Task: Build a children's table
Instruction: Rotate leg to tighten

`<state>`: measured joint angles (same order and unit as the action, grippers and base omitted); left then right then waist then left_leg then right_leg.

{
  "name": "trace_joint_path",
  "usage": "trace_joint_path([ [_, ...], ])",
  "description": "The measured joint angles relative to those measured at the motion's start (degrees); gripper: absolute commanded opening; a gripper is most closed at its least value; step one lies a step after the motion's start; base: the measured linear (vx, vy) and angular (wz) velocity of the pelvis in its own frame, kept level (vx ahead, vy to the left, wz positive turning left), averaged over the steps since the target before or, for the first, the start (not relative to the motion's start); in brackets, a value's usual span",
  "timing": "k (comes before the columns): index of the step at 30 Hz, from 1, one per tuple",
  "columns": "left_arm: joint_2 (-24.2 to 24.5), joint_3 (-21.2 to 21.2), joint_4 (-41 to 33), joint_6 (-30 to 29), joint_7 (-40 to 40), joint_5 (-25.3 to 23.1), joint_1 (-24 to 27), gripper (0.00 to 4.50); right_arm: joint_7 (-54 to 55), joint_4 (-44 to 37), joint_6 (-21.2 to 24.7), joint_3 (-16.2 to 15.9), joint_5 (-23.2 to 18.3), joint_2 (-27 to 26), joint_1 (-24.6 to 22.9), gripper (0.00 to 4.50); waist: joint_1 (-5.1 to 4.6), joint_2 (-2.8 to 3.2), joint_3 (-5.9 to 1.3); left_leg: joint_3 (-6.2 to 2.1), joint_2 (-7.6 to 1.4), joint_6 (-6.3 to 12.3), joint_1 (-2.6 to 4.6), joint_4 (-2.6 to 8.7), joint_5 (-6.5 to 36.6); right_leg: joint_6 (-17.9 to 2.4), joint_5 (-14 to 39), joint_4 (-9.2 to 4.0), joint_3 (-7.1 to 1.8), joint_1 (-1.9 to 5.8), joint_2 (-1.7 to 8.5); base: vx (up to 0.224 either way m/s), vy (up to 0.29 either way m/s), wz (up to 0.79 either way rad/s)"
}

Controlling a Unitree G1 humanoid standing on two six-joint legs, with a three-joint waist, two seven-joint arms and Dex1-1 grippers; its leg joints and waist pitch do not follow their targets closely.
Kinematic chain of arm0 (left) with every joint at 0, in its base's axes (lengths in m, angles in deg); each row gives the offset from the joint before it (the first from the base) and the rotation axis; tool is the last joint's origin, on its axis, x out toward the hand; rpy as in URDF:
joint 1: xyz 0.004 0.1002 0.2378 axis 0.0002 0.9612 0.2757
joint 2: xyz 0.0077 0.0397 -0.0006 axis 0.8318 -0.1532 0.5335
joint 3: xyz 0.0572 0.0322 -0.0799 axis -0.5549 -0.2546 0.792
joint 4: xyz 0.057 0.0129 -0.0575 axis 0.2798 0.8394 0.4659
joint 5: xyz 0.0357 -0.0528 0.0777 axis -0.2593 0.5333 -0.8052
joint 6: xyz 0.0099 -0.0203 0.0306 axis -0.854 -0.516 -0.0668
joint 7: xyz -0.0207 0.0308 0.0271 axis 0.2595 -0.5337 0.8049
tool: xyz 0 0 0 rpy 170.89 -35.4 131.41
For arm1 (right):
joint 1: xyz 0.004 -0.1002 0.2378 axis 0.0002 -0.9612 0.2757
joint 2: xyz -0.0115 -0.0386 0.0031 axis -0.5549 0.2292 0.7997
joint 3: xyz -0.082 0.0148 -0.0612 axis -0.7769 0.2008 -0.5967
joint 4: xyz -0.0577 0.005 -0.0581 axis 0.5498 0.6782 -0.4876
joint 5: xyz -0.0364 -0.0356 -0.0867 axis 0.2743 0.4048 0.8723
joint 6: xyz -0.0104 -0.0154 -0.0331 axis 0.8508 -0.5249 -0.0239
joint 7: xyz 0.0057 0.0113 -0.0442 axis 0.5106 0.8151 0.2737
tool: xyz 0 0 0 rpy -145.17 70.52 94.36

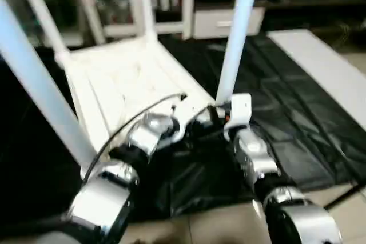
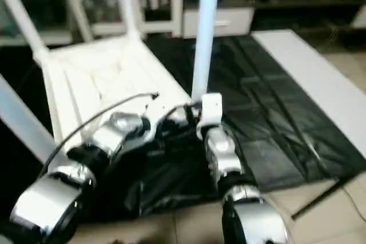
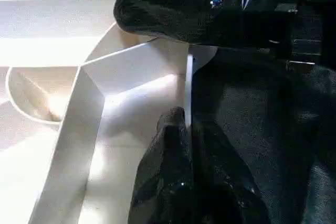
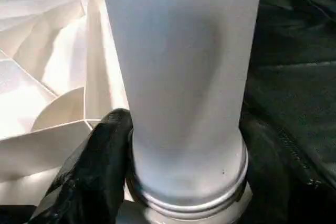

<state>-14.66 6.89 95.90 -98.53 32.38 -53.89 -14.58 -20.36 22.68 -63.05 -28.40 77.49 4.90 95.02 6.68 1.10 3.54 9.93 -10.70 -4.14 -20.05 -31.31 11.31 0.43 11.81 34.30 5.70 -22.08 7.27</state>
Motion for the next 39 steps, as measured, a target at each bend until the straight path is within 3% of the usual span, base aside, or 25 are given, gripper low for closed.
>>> trace_joint_path([
  [6, 2.5, 0.2, -1.1, 0.6, 2.5, 0.0, -0.4, 0.0, -10.0, -8.7, -1.5, -0.3, -2.3, 1.9, -1.1, 3.96, 0.1, 0.25, -0.17, -0.15, -0.37, -0.38, -0.9, -0.16, -1.8, -0.1, -2.1, 0.16, -0.13, -0.99, -0.49, 0.02, -0.009, -0.05],
  [9, 4.2, -0.7, -3.9, 0.8, 7.2, 0.0, 1.2, 0.0, -20.9, -15.3, 2.0, -2.0, -4.3, 6.8, -3.6, 4.28, 0.42, 0.37, -0.3, -0.12, -0.4, -0.36, -0.99, -0.22, -1.8, -0.1, -2.0, -0.08, -0.16, -0.95, -0.55, 0.0, 0.0, 0.0],
  [12, 7.3, -1.9, -7.6, 1.0, 14.3, 0.7, 3.5, 0.0, -33.8, -19.3, 5.7, -5.9, -4.6, 13.8, -8.0, 4.46, 1.32, 0.43, -0.46, -0.07, -0.43, -0.25, -1.07, -0.48, -1.7, -0.2, -1.9, -0.29, -0.22, -0.89, -0.56, 0.0, 0.0, 0.0],
  [16, 10.3, -3.2, -11.3, 0.8, 22.0, 1.3, 5.3, 0.0, -43.8, -22.5, 9.2, -8.8, -4.6, 18.0, -10.9, 4.46, 1.59, 0.71, -0.67, 0.09, -0.4, 0.06, -1.11, -0.89, -1.5, -0.2, -1.9, -0.33, -0.37, -0.96, -0.48, 0.0, 0.0, 0.0],
  [20, 12.9, -4.7, -15.8, -0.6, 29.1, 2.1, 7.3, 0.0, -50.9, -25.5, 13.0, -10.7, -5.2, 20.5, -12.4, 4.46, 1.61, 0.61, -0.83, 0.09, -0.4, 0.06, -1.06, -0.9, -1.5, -0.2, -1.9, -0.33, -0.37, -0.93, -0.47, 0.0, 0.0, 0.0],
  [25, 13.9, -7.3, -19.3, -2.8, 35.6, 2.3, 8.3, 0.0, -56.3, -27.8, 15.4, -11.7, -6.4, 21.6, -12.7, 4.46, 2.63, 0.9, -1.0, 0.31, -0.41, 0.04, -1.03, -0.94, -1.5, -0.2, -1.9, -0.34, -0.47, -0.74, -0.38, 0.0, 0.0, 0.0],
  [33, 13.6, -8.0, -20.2, -3.9, 36.4, 2.1, 8.3, 0.0, -61.0, -28.8, 17.9, -12.0, -7.7, 22.6, -11.9, 4.46, 3.07, 0.89, -1.04, 0.47, -0.38, 0.05, -1.06, -1.04, -1.5, -0.2, -1.9, -0.33, -0.63, -0.7, -0.33, 0.0, 0.0, 0.0],
  [39, 13.9, -8.1, -21.5, -4.9, 36.4, 2.1, 8.8, 0.0, -62.6, -26.6, 18.5, -12.2, -7.4, 23.1, -11.5, 3.95, 3.07, 0.8, -1.06, 0.47, -0.38, 0.06, -1.1, -1.05, -1.5, -0.2, -1.9, -0.34, -0.62, -0.72, -0.33, 0.0, 0.0, 0.0],
])
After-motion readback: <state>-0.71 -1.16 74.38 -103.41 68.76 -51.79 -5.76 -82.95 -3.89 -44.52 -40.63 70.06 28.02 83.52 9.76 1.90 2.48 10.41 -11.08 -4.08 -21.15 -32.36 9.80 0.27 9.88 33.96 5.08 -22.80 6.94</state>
